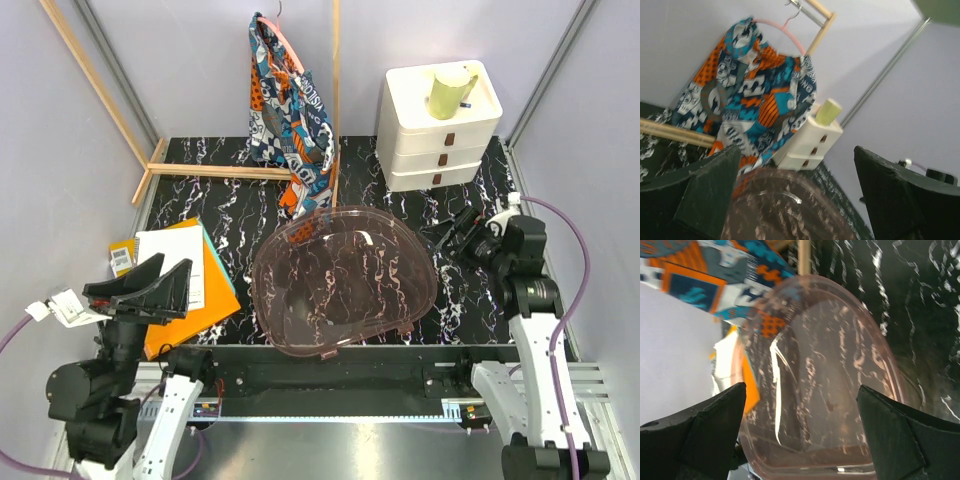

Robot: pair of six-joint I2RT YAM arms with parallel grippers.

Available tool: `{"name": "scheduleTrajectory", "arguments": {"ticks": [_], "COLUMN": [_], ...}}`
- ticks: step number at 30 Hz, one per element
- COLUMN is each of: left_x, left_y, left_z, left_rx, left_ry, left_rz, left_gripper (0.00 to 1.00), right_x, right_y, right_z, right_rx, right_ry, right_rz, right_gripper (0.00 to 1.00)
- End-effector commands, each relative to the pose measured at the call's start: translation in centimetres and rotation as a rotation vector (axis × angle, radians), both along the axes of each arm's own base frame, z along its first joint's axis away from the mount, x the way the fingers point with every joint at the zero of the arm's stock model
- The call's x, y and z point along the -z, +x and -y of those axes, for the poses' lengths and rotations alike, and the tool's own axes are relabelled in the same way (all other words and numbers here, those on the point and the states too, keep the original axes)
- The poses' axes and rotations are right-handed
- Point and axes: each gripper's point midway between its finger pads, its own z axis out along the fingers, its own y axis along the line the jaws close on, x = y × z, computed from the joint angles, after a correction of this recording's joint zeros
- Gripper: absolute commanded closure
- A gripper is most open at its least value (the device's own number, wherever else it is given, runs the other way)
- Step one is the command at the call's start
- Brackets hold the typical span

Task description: Remove the shorts from the hanger

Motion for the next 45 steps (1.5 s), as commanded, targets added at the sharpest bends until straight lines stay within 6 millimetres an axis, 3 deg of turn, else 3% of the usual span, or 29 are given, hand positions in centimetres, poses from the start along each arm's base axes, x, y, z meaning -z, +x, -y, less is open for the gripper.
{"name": "scheduleTrajectory", "arguments": {"ticks": [1, 6, 9, 11, 12, 14, 15, 17, 18, 19, 20, 21, 22, 27, 29, 36, 41, 45], "left_x": [5.0, 6.2, 7.9, 8.0, 8.6, 8.7, 8.7, 8.7, 8.7, 8.7, 8.9, 8.7, 8.6, 7.9, 7.7, 7.6, 7.5, 7.4], "left_y": [-0.1, -1.6, -1.7, -1.7, -1.8, -1.7, -1.8, -1.6, -1.5, -1.5, -1.2, -1.2, -1.2, -1.6, -1.8, -2.5, -3.3, -3.6], "left_z": [0.8, 2.7, 2.8, 2.4, 2.2, 1.8, 1.7, 1.7, 1.8, 1.9, 2.0, 2.1, 2.1, 2.4, 2.3, 2.5, 3.1, 3.2], "left_rx": [0.041, 0.168, 0.175, 0.156, 0.145, 0.12, 0.114, 0.114, 0.117, 0.122, 0.13, 0.133, 0.134, 0.154, 0.153, 0.17, 0.21, 0.222], "left_ry": [0.126, 0.116, 0.102, 0.106, 0.112, 0.122, 0.126, 0.123, 0.123, 0.123, 0.126, 0.126, 0.124, 0.124, 0.119, 0.098, 0.063, 0.059], "left_rz": [-0.246, -0.263, -0.35, -0.37, -0.401, -0.422, -0.437, -0.456, -0.463, -0.466, -0.482, -0.481, -0.485, -0.477, -0.469, -0.468, -0.463, -0.459], "left_gripper": [0.01, 0.01, 0.01, 0.01, 0.01, 0.01, 0.01, 0.01, 0.01, 0.01, 0.01, 0.01, 0.01, 0.01, 0.01, 0.01, 0.01, 0.01], "right_x": [-0.3, -4.4, -7.1, -9.0, -9.7, -11.6, -13.8, -13.9, -16.2, -15.6, -15.9, -17.9, -17.4, -20.8, -21.4, -21.8, -21.5, -21.3], "right_y": [0.7, 2.8, 4.7, 6.5, 6.7, 8.3, 8.5, 10.2, 10.7, 11.8, 12.6, 13.1, 14.1, 15.8, 15.5, 19.4, 21.8, 23.0], "right_z": [0.2, -0.3, -0.5, -0.7, -2.3, -3.3, -4.7, -6.3, -6.9, -8.5, -8.7, -9.1, -10.2, -14.2, -16.4, -22.2, -24.0, -25.2], "right_rx": [-0.068, -0.134, -0.147, -0.154, -0.198, -0.207, -0.237, -0.272, -0.285, -0.32, -0.307, -0.305, -0.325, -0.396, -0.447, -0.502, -0.455, -0.414], "right_ry": [-0.103, -0.148, -0.166, -0.168, -0.167, -0.172, -0.164, -0.159, -0.166, -0.173, -0.186, -0.193, -0.201, -0.214, -0.222, -0.247, -0.294, -0.296], "right_rz": [-0.017, 0.104, 0.152, 0.18, 0.204, 0.252, 0.31, 0.303, 0.359, 0.341, 0.347, 0.395, 0.387, 0.495, 0.532, 0.597, 0.631, 0.647], "right_gripper": [0.0, 0.0, 0.0, 0.0, 0.0, 0.0, 0.0, 0.0, 0.0, 0.0, 0.0, 0.0, 0.0, 0.0, 0.0, 0.0, 0.02, 0.14]}}
